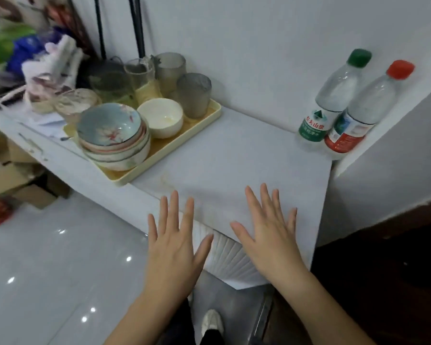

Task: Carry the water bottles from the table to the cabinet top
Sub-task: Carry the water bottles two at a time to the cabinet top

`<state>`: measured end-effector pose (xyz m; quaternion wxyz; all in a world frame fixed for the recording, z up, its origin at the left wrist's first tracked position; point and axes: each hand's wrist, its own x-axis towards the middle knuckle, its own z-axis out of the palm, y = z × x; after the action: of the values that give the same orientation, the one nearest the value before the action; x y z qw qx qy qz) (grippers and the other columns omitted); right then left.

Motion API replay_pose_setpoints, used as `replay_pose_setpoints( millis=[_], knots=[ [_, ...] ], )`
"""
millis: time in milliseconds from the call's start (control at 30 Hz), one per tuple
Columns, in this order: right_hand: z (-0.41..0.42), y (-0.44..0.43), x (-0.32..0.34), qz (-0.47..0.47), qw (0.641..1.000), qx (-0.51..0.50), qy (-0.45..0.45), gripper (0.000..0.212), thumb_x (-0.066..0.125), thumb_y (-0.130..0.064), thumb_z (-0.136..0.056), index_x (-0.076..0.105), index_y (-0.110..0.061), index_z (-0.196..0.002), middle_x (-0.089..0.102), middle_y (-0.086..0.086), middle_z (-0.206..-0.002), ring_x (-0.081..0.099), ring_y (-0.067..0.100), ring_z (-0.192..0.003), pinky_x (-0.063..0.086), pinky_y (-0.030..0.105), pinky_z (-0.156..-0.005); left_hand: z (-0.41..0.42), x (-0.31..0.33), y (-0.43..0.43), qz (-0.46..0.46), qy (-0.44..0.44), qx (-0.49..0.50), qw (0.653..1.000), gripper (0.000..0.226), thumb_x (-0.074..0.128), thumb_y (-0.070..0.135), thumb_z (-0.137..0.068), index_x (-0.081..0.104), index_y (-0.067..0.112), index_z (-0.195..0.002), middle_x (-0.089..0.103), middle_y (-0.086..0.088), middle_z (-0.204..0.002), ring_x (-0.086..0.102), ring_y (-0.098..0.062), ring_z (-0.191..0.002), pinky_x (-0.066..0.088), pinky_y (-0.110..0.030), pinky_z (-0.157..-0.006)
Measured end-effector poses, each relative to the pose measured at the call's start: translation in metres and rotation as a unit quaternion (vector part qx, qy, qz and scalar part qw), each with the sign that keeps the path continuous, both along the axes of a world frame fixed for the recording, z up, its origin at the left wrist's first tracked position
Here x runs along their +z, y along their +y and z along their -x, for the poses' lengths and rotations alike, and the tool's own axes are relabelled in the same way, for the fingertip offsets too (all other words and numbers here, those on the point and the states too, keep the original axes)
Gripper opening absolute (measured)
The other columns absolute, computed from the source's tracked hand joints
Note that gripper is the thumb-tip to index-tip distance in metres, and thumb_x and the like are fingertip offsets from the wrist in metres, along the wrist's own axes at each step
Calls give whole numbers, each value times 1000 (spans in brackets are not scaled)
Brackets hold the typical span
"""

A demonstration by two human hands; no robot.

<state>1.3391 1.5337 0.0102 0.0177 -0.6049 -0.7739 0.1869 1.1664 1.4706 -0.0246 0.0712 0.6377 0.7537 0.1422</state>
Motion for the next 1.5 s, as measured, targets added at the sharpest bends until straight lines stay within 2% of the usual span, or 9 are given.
replay_pose_setpoints(
  millis=[167,333,433,600,667,733,833,1167,1500],
  knots=[
    [47,-23,-4,-22,985,171,4,78,1,-70,-84,-22,-37,-150,-27,-4,-160,-32,14,-143,-21,45,-114,22,-5,-69,21,-27,146,989,77,21,66,-89,15,23,-153,6,-8,-162,-1,-27,-150,6,-50,-118],
    [97,-58,-18,-12,949,315,5,80,1,-69,-83,-14,-34,-154,-24,-1,-161,-30,18,-145,-22,47,-113,35,-16,-128,68,-15,253,965,76,25,63,-90,23,17,-151,18,-14,-160,12,-34,-148,17,-56,-114],
    [124,-78,-31,19,925,378,-27,84,-2,-71,-78,-16,-34,-153,-23,0,-162,-28,20,-147,-20,50,-114,44,-20,-160,100,-20,317,943,73,28,58,-90,26,16,-149,24,-15,-158,18,-36,-146,23,-60,-112],
    [167,-118,-40,59,881,459,-95,74,23,-63,-97,-15,-33,-153,-24,2,-162,-30,24,-146,-18,55,-114,64,-26,-219,163,-42,400,901,77,25,61,-88,37,13,-147,34,-18,-153,27,-40,-143,25,-62,-109],
    [187,-137,-43,59,865,488,-106,74,26,-61,-98,-14,-33,-154,-23,2,-162,-29,27,-146,-17,57,-115,74,-26,-243,178,-65,431,882,85,17,65,-84,32,14,-150,27,-18,-156,17,-39,-146,20,-60,-112],
    [207,-159,-46,58,849,512,-117,74,26,-62,-98,-14,-35,-153,-21,3,-162,-27,29,-147,-15,59,-115,85,-26,-267,189,-88,460,863,89,8,68,-82,17,18,-154,11,-14,-161,0,-35,-149,8,-55,-117],
    [236,-193,-48,66,827,541,-139,74,26,-62,-98,-14,-34,-153,-21,4,-163,-27,29,-147,-14,60,-116,104,-25,-301,210,-100,496,836,77,22,64,-94,2,22,-155,-5,-9,-163,-13,-30,-149,0,-52,-118],
    [336,-302,-60,61,774,608,-169,74,29,-62,-97,-8,-34,-155,-16,3,-164,-23,29,-148,-12,61,-116,178,-32,-412,241,-93,542,800,74,23,61,-96,0,22,-155,-4,-9,-163,-11,-31,-149,-1,-55,-117],
    [435,-374,-70,50,701,682,-204,73,28,-62,-98,-7,-34,-156,-14,3,-164,-20,30,-149,-11,59,-115,218,-42,-482,223,-166,619,734,74,21,61,-96,2,22,-155,-4,-8,-163,-11,-30,-149,-2,-55,-118]
  ],
)
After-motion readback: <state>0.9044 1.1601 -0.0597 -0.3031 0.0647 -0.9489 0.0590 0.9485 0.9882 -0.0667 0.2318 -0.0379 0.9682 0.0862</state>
